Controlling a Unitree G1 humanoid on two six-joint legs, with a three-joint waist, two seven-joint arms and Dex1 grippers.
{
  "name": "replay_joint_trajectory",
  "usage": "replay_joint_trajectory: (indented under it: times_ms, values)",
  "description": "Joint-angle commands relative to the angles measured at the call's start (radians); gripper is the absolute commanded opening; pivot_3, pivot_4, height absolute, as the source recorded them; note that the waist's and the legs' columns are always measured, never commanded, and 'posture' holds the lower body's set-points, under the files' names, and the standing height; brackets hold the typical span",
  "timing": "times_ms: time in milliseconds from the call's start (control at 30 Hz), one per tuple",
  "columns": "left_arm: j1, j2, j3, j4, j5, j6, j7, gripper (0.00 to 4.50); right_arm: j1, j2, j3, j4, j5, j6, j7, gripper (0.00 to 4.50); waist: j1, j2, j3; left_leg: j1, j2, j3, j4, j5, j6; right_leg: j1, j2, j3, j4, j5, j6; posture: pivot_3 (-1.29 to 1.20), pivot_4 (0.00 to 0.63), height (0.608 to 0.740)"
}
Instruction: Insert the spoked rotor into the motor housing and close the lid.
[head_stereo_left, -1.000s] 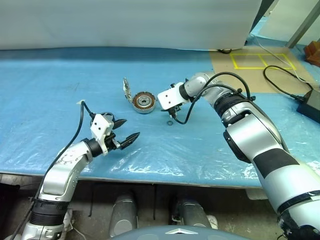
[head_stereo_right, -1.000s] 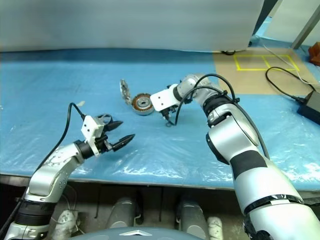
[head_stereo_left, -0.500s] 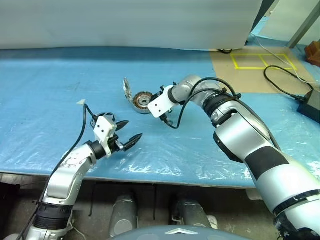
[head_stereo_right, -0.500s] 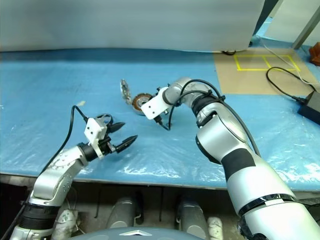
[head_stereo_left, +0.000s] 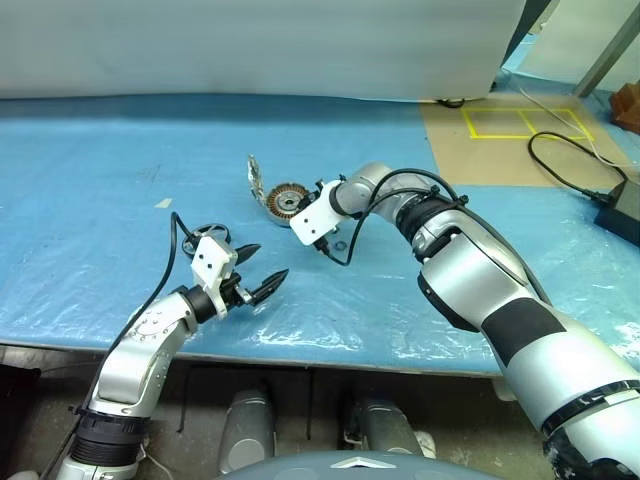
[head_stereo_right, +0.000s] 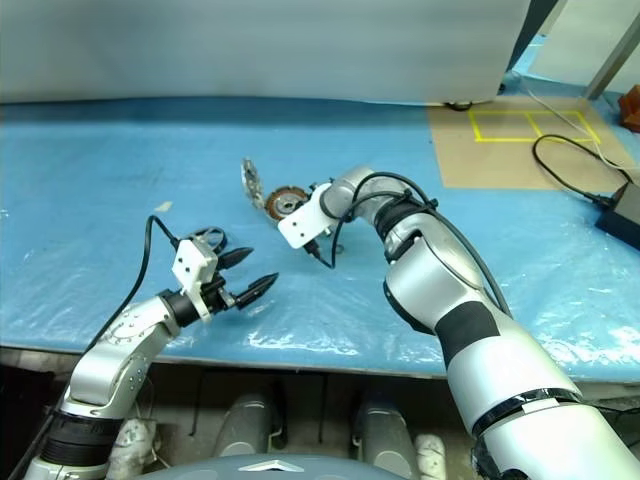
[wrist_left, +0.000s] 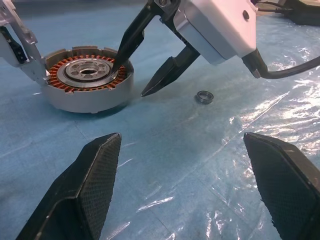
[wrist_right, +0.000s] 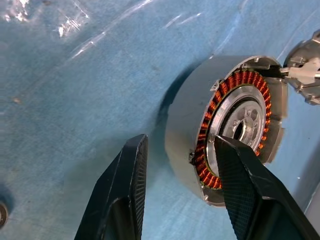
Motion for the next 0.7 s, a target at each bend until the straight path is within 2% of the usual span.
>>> replay_joint_trajectory:
  times_ms: [33, 233, 500, 700]
  values:
    - [0.005, -0.002, -0.004, -0.052, -0.001, -0.007, 0.008, 4.13, 0.003, -0.007, 0.0, 0.0, -0.004, 0.016, 0.006, 1.78, 0.0, 0.0, 0.0, 0.0, 0.0, 0.0, 0.0, 0.0, 0.0, 0.0, 0.0, 0.0, 0.0, 0.0, 0.0, 0.0, 0.15, 0.74]
    - [0.002, -0.003, -0.005, -0.058, -0.002, -0.001, 0.012, 4.13, 0.006, -0.003, -0.009, 0.0, 0.005, 0.029, 0.015, 0.05, 0.0, 0.0, 0.0, 0.004, 0.0, 0.0, 0.001, 0.0, 0.0, 0.004, 0.0, 0.0, 0.0, 0.0, 0.0, 0.0, 0.15, 0.74]
    - [-0.016, -0.008, -0.011, -0.053, -0.001, 0.002, 0.019, 4.13, -0.007, 0.008, -0.048, -0.005, 0.045, 0.026, 0.064, 0.05, 0.0, 0.001, 0.001, 0.003, 0.0, 0.0, 0.002, 0.0, 0.0, 0.003, 0.0, 0.001, 0.0, 0.0, 0.0, 0.0, 0.15, 0.74]
    - [-0.025, -0.009, -0.018, -0.044, 0.0, 0.001, 0.019, 4.13, -0.034, 0.038, -0.19, -0.014, 0.189, 0.084, 0.28, 0.05, 0.0, 0.001, 0.001, 0.001, 0.001, 0.0, 0.002, 0.0, 0.0, 0.002, 0.0, 0.001, 0.0, 0.0, 0.0, 0.0, 0.15, 0.74]
